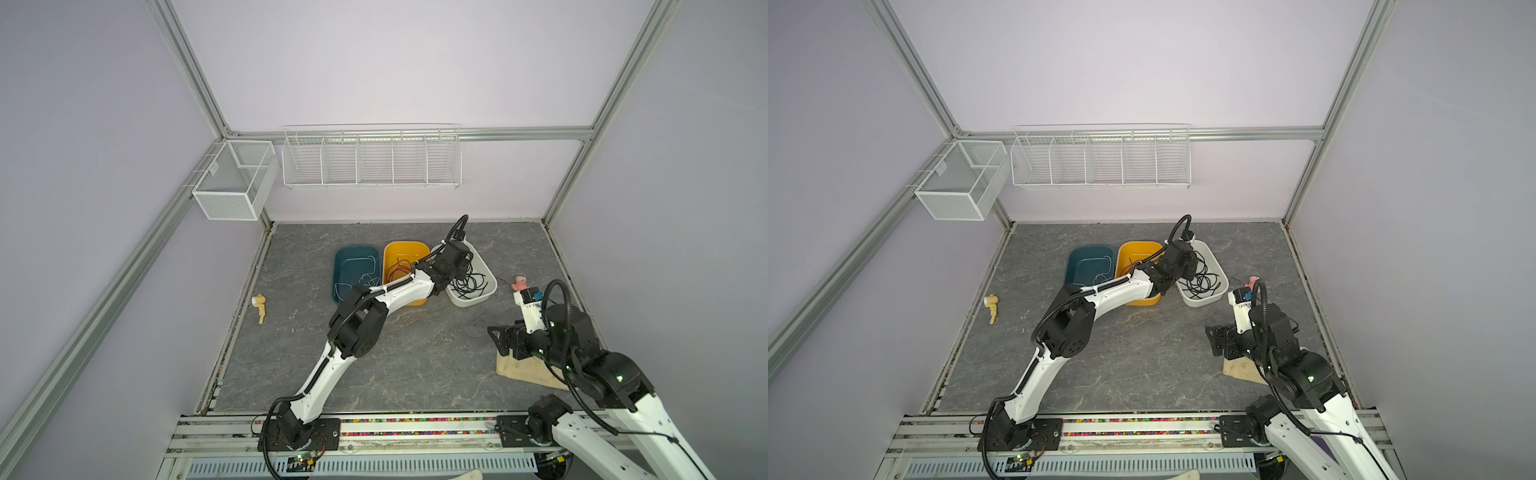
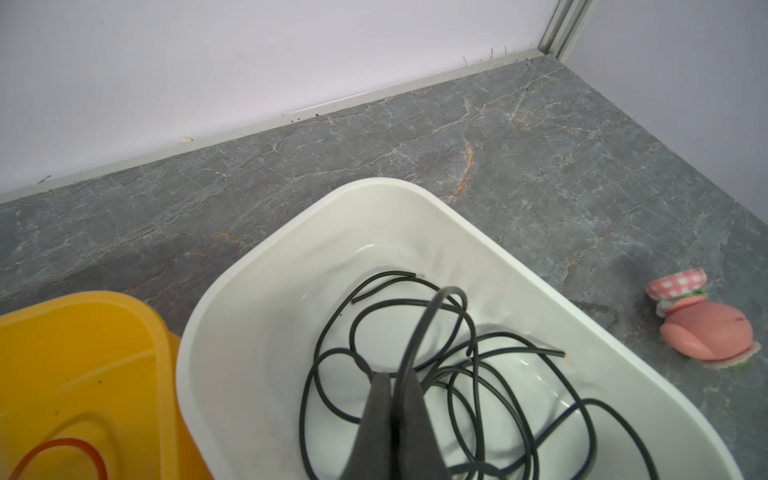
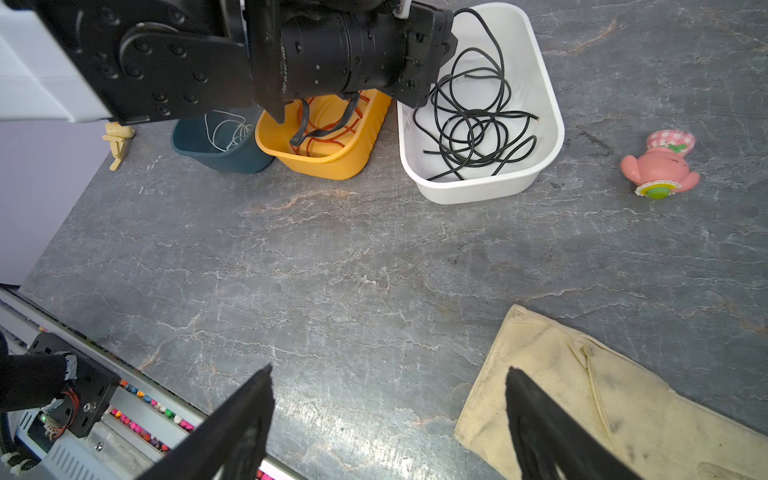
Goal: Untangle the cables
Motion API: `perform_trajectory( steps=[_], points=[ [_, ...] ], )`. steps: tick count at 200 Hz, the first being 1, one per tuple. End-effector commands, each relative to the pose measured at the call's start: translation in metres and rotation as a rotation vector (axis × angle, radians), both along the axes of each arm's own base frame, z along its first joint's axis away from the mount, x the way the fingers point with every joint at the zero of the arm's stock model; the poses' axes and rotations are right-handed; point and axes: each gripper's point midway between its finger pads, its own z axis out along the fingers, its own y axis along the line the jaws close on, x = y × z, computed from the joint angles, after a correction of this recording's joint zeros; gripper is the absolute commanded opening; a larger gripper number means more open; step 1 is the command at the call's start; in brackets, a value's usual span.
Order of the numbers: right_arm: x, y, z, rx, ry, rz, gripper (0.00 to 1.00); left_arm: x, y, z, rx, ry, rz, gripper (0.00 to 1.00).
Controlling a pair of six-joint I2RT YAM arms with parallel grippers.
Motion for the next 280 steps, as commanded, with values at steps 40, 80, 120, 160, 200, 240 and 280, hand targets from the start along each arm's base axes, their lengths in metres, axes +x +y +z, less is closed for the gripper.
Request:
perform_trajectory(
  steps=[40, 80, 120, 160, 200, 240, 280],
  points=[
    [0.001, 0.003, 0.001, 0.009, -0.024, 0.015, 0.88, -0.002, 0.003, -0.011, 0.012, 0.049, -0.009, 0.12],
    [0.001, 0.002, 0.001, 0.006, -0.026, 0.013, 0.88, 0.0, 0.005, 0.001, -0.001, 0.046, -0.009, 0.19],
    [0.001, 0.002, 0.001, 0.007, -0.026, 0.011, 0.88, 0.001, 0.007, 0.017, -0.012, 0.035, -0.013, 0.3],
    [0.001, 0.001, 0.0, 0.005, -0.025, 0.008, 0.88, 0.003, 0.009, 0.041, -0.028, 0.018, -0.019, 0.45],
    [0.002, 0.001, 0.001, 0.001, -0.028, 0.006, 0.88, 0.002, 0.012, 0.066, -0.028, -0.009, -0.032, 0.56],
    [0.002, 0.0, -0.001, -0.004, -0.025, 0.002, 0.88, -0.001, 0.019, 0.095, -0.022, -0.04, -0.053, 0.7],
    [0.003, -0.002, -0.002, -0.011, -0.023, -0.01, 0.88, -0.009, 0.031, 0.13, -0.012, -0.072, -0.079, 0.86]
  ],
)
